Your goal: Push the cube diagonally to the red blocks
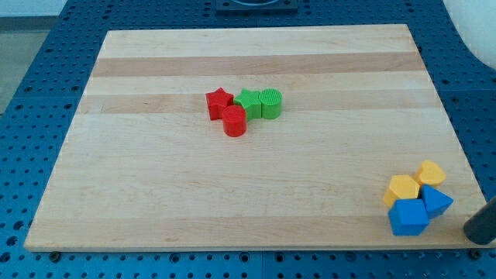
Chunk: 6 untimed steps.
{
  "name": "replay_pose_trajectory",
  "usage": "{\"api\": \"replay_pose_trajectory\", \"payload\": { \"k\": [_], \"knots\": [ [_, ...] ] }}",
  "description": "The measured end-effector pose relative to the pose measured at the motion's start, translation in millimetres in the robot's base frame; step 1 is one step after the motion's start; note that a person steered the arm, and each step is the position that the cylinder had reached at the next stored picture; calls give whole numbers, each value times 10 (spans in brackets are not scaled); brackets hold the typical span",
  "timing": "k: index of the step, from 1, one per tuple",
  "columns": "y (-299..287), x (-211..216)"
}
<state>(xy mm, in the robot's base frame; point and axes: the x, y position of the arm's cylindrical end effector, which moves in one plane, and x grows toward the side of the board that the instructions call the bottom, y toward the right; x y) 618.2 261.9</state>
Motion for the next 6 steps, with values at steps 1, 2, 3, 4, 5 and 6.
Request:
{"api": "replay_pose_trajectory", "payload": {
  "k": [1,2,3,4,5,6],
  "knots": [
    [-578,3],
    [-918,-16],
    [-1076,-204],
    [-1256,-435],
    [-1557,-649],
    [-1823,-870]
  ]
}}
